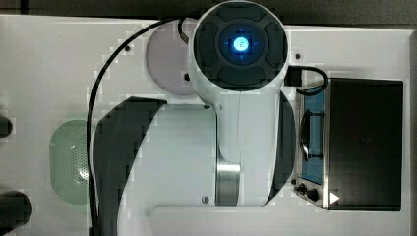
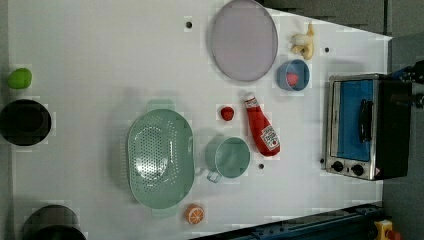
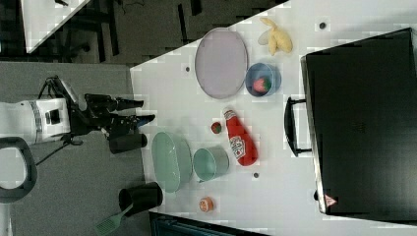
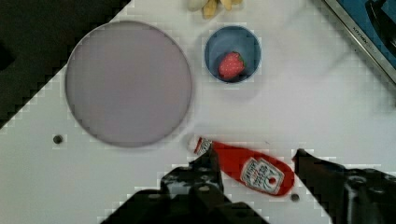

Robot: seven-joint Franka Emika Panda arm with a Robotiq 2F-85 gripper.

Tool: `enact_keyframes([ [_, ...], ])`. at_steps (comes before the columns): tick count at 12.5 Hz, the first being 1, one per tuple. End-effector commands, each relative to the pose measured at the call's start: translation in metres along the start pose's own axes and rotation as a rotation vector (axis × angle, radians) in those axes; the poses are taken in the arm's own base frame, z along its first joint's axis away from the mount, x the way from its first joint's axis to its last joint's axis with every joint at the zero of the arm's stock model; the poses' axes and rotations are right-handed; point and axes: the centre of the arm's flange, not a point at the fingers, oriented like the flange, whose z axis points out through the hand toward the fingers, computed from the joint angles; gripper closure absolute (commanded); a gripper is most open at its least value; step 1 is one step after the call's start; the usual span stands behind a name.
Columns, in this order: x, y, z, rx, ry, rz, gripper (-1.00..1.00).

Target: Pick Ketchup from the table and place it in strainer.

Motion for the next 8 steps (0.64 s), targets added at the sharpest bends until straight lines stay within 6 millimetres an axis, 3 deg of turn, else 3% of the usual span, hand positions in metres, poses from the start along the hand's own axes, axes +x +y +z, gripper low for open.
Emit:
enact_keyframes([
  [1, -0.027, 0.052, -0.022, -0.035, -0.077, 0.103, -0.59],
  [3, -0.031, 0.052, -0.001, -0.061, -0.103, 0.088, -1.00],
  [8, -0.052, 0.040, 0.076, -0.100, -0.164, -0.171, -1.00],
])
